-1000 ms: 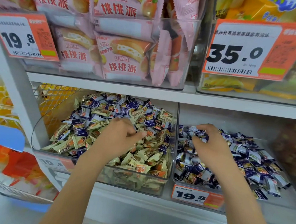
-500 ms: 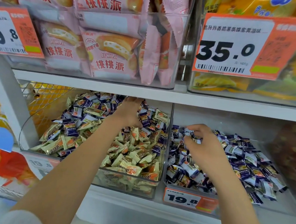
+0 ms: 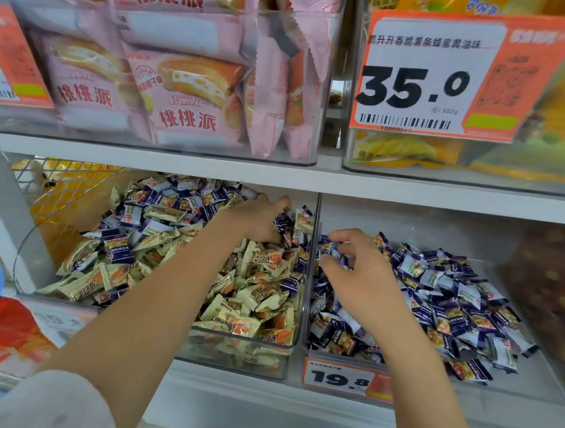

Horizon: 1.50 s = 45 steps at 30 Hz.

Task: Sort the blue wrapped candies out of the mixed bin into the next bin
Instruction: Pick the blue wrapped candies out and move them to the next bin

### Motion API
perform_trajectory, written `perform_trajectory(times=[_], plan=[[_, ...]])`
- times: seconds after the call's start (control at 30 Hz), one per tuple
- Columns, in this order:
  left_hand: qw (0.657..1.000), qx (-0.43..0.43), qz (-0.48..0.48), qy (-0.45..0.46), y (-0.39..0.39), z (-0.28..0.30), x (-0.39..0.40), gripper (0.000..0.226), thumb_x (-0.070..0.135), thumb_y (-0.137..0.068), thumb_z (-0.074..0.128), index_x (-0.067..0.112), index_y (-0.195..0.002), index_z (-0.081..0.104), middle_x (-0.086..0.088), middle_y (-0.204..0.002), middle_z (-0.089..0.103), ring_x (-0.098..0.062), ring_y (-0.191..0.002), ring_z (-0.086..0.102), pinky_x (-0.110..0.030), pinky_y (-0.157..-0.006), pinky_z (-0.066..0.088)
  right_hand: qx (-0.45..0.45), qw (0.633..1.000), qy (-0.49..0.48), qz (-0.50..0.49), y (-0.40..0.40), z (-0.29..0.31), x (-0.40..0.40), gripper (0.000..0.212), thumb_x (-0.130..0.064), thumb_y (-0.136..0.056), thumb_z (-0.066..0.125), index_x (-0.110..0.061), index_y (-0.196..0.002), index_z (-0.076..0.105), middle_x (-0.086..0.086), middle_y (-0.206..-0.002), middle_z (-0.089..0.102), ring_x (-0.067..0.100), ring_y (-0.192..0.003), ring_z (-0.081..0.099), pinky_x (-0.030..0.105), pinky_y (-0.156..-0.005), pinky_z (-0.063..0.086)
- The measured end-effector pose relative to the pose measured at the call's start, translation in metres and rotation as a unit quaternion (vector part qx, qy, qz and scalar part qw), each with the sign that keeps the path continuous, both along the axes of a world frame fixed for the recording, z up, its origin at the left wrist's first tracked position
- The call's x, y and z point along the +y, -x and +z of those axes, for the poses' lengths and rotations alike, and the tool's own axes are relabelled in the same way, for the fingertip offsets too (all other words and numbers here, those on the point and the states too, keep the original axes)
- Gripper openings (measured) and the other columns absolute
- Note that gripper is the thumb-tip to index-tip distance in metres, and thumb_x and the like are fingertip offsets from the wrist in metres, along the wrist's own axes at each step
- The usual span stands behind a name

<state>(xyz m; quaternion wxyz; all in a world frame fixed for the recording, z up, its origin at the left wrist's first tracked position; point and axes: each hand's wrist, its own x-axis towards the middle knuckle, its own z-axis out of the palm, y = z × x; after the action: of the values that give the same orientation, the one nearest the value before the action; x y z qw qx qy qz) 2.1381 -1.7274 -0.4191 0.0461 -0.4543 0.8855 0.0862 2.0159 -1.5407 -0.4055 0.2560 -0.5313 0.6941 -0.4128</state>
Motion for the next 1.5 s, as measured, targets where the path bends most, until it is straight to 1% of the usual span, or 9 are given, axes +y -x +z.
perform_trajectory(times=[0.3,0.53,0.7,0.93,1.07,1.2,1.27,1.37,1.5], plan=[[0.993,0.114,0.038,0.019,-0.008,-0.004,-0.002,0.042,0.021,-0.093,0.055,0.009,-0.132,0.046,-0.018,-0.117,0.056,-0.029,-0.100,0.055,-0.026,-0.079,0.039,0.018,1.000,0.011,0.019,0.005,-0.006,-0.004,0.028,-0.023,-0.095,0.052,-0.026,-0.122,0.046,-0.010,-0.112,0.048,-0.007,-0.066,0.047,0.003,-0.056,0.038],[0.939,0.328,0.065,0.085,-0.034,0.032,0.056,0.034,0.018,-0.093,0.055,0.005,-0.124,0.051,-0.007,-0.115,0.055,-0.020,-0.106,0.050,-0.015,-0.076,0.029,-0.010,0.996,0.090,0.003,0.002,-0.001,0.001,0.021,-0.014,-0.093,0.052,-0.025,-0.111,0.055,-0.014,-0.100,0.055,-0.002,-0.089,0.052,0.011,-0.077,0.041],[0.877,0.463,0.119,-0.048,-0.045,0.035,0.107,0.032,0.026,-0.092,0.057,0.016,-0.121,0.050,0.000,-0.097,0.061,-0.008,-0.055,0.058,-0.020,-0.048,0.047,-0.088,0.979,0.185,0.003,-0.015,0.015,0.006,0.021,-0.006,-0.090,0.055,-0.021,-0.102,0.064,-0.011,-0.095,0.063,-0.008,-0.086,0.055,0.002,-0.069,0.040],[0.857,0.493,0.142,-0.050,-0.046,0.016,0.106,0.036,0.022,-0.090,0.059,0.010,-0.124,0.054,-0.005,-0.110,0.066,-0.018,-0.099,0.062,-0.032,-0.082,0.053,-0.047,0.979,0.176,0.095,-0.056,0.015,0.010,0.042,-0.032,-0.090,0.059,-0.043,-0.126,0.041,-0.018,-0.125,0.045,-0.007,-0.095,0.054,0.008,-0.082,0.045],[0.879,0.465,0.096,0.050,-0.047,0.018,0.106,0.024,0.010,-0.089,0.059,0.010,-0.113,0.058,0.006,-0.094,0.063,-0.008,-0.081,0.058,-0.013,-0.067,0.044,0.026,0.977,0.208,0.036,-0.074,0.009,0.000,0.046,-0.032,-0.097,0.045,-0.025,-0.140,0.030,-0.010,-0.135,0.035,-0.002,-0.117,0.035,-0.006,-0.081,0.022],[0.890,0.407,0.094,0.181,-0.056,0.024,0.105,0.025,0.008,-0.086,0.062,0.008,-0.112,0.060,-0.004,-0.096,0.060,-0.015,-0.081,0.052,-0.013,-0.058,0.030,-0.127,0.980,0.154,0.007,-0.081,0.016,-0.008,0.045,-0.038,-0.099,0.037,-0.027,-0.142,0.027,-0.006,-0.139,0.036,0.005,-0.122,0.037,0.004,-0.085,0.026],[0.890,0.404,0.084,0.195,-0.059,0.026,0.104,0.027,0.004,-0.083,0.065,0.007,-0.110,0.061,-0.008,-0.099,0.060,-0.015,-0.081,0.050,-0.017,-0.062,0.028,-0.308,0.949,0.074,0.007,-0.086,0.019,-0.014,0.040,-0.042,-0.099,0.036,-0.030,-0.136,0.034,-0.011,-0.126,0.044,0.006,-0.112,0.043,0.020,-0.095,0.032],[0.919,0.363,0.014,0.152,-0.057,0.023,0.110,0.029,0.004,-0.078,0.067,0.013,-0.105,0.061,-0.004,-0.098,0.057,-0.016,-0.079,0.054,-0.026,-0.066,0.039,-0.635,0.772,-0.029,0.015,-0.087,0.016,-0.026,0.037,-0.050,-0.096,0.038,-0.022,-0.107,0.060,0.003,-0.107,0.062,0.020,-0.100,0.056,0.044,-0.101,0.040],[0.950,0.297,-0.002,0.097,-0.057,0.019,0.113,0.050,0.022,-0.076,0.073,0.029,-0.117,0.046,0.006,-0.114,0.057,-0.016,-0.095,0.058,-0.030,-0.072,0.046,-0.727,0.686,-0.042,-0.017,-0.084,0.005,-0.034,0.046,-0.054,-0.093,0.041,-0.017,-0.115,0.060,0.009,-0.112,0.067,0.027,-0.098,0.065,0.047,-0.091,0.047]])
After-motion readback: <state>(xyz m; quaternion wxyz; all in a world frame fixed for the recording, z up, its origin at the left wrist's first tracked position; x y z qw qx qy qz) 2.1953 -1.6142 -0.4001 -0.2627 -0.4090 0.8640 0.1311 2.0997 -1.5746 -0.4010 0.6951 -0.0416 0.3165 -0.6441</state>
